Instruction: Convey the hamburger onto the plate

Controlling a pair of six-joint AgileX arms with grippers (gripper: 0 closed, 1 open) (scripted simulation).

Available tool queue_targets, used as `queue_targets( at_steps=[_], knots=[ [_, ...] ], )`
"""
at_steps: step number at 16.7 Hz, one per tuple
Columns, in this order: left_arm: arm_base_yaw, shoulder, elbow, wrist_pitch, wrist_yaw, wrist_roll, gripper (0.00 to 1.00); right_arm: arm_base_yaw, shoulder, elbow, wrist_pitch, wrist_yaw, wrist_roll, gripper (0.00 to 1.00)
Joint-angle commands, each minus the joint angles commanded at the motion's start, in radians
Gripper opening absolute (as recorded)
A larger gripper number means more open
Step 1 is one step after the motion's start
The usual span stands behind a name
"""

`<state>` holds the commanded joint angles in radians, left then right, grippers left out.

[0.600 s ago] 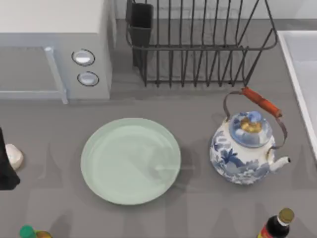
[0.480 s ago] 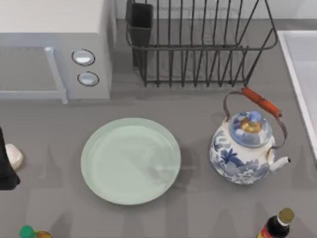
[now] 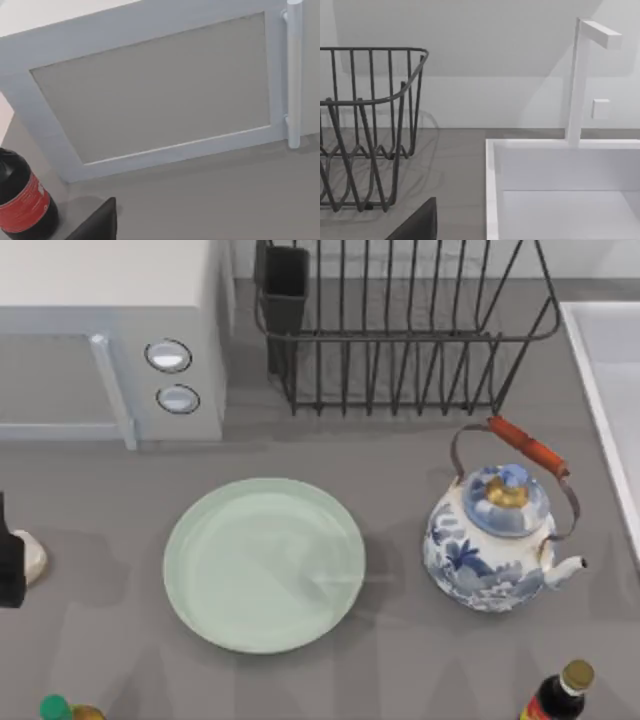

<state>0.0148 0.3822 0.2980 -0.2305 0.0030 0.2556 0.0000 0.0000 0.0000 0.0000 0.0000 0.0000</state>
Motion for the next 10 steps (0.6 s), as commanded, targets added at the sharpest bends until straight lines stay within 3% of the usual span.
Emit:
queue_targets(
  at_steps=[10],
  knots=[
    [0.04,0.986,0.602,-0.522,-0.005,0.548,1.0,0.0,0.0,0.0,0.0,0.0,0.0,1.0]
  ],
)
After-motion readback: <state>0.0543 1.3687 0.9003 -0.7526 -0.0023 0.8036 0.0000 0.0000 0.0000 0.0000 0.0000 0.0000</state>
